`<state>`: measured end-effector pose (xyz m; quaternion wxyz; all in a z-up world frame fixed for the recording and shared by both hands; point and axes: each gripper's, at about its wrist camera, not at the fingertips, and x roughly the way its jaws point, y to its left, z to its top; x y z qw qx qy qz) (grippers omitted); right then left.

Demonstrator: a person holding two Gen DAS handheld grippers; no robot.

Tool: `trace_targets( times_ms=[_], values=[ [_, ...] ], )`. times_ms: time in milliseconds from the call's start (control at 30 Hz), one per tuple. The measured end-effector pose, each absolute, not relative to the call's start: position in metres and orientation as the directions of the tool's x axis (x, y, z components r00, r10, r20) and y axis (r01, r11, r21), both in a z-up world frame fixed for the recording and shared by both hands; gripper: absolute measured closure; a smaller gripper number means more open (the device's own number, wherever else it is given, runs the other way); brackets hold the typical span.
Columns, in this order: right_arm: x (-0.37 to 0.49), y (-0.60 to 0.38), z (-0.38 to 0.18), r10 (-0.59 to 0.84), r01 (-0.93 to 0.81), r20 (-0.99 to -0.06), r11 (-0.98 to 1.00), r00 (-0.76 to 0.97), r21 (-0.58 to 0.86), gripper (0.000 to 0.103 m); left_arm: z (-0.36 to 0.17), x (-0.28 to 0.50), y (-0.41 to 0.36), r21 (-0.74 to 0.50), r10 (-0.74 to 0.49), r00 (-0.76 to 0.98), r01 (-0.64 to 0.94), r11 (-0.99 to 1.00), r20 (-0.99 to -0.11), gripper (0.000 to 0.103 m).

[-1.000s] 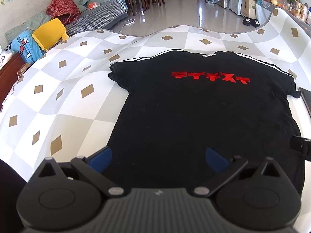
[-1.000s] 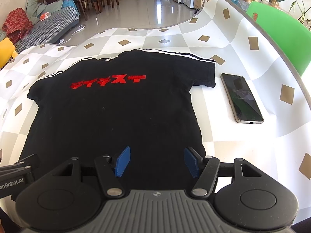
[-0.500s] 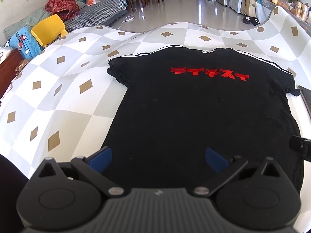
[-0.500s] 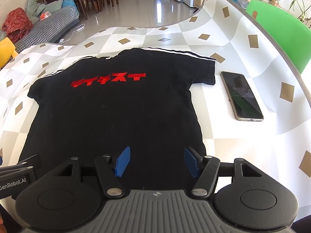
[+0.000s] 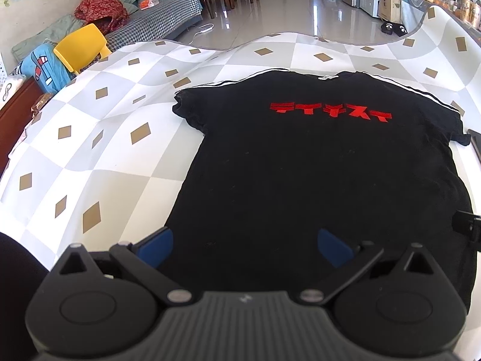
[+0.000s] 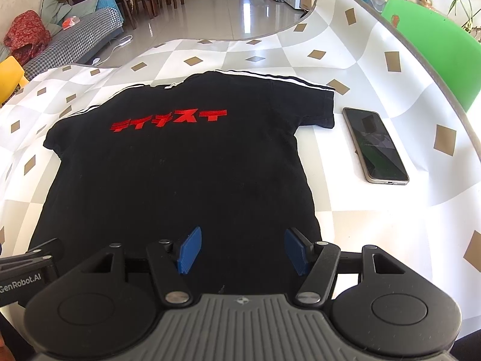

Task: Fold clothes

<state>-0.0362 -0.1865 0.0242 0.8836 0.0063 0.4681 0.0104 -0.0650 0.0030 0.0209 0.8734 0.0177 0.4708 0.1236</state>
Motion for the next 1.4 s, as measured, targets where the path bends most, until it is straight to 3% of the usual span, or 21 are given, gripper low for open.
trace_targets(
  times_ms=[1400],
  values=[
    [-0.046, -0.178, 0.018, -0.004, -0.018, -0.831, 1.0, 0.556, -0.016, 0.042, 0.019, -0.076, -0.006, 0.142, 0.206, 0.526, -0.161, 0.977, -0.825, 0.0]
  ],
)
